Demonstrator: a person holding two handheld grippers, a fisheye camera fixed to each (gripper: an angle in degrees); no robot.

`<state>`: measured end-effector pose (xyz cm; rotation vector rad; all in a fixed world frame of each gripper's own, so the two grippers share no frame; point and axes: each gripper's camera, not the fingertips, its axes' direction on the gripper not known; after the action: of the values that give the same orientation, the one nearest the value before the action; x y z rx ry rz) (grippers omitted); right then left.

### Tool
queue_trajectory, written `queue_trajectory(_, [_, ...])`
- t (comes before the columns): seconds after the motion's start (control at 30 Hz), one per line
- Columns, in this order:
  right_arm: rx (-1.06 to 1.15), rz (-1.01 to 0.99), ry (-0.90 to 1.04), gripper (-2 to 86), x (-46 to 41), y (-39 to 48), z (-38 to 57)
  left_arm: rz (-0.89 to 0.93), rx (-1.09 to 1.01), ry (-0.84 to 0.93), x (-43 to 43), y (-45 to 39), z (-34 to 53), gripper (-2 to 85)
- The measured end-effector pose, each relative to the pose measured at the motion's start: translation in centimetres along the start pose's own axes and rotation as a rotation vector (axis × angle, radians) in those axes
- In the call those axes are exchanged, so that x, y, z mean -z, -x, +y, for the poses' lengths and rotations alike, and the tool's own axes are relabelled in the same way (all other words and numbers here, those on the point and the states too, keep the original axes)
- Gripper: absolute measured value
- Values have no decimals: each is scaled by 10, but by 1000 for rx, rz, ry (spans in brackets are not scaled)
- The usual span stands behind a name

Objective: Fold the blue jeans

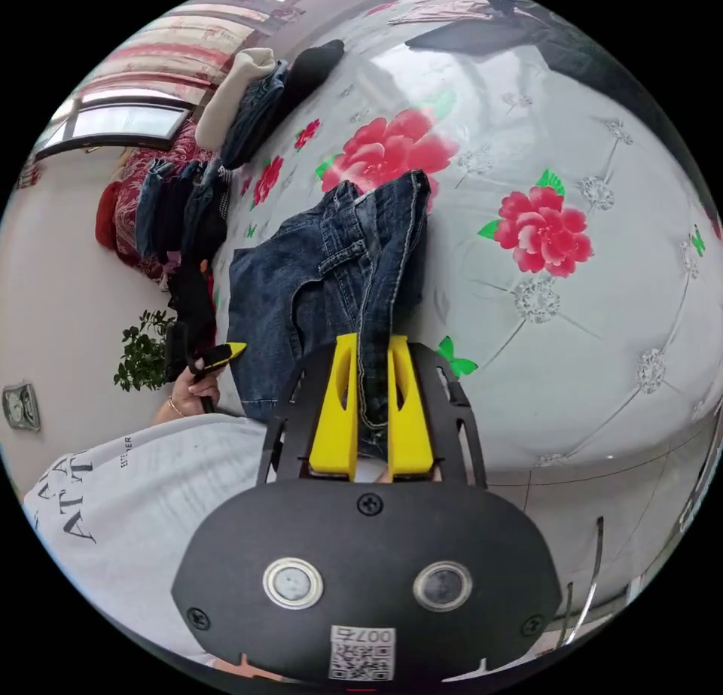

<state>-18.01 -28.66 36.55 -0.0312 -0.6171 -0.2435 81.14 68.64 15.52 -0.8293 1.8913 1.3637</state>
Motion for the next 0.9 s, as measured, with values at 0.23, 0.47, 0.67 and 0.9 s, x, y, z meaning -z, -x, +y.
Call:
queue_trajectory(0.23, [256,-237,-111,38,69,101,-69,33,-312,-151,99,-77,-83,10])
queue_trajectory(0.47, [521,-319,-377,40,140,271,-224,-16,-505,-421,251,-158,-204,24])
queue_trajectory(0.67, [406,-229,-562,53,110,341,-364,-264,-368,-705,350,-168,-304,66])
queue_trajectory(0.9, [335,21,-262,73,-73,231,-352,-535,-195,-406,197,-17,-258,69])
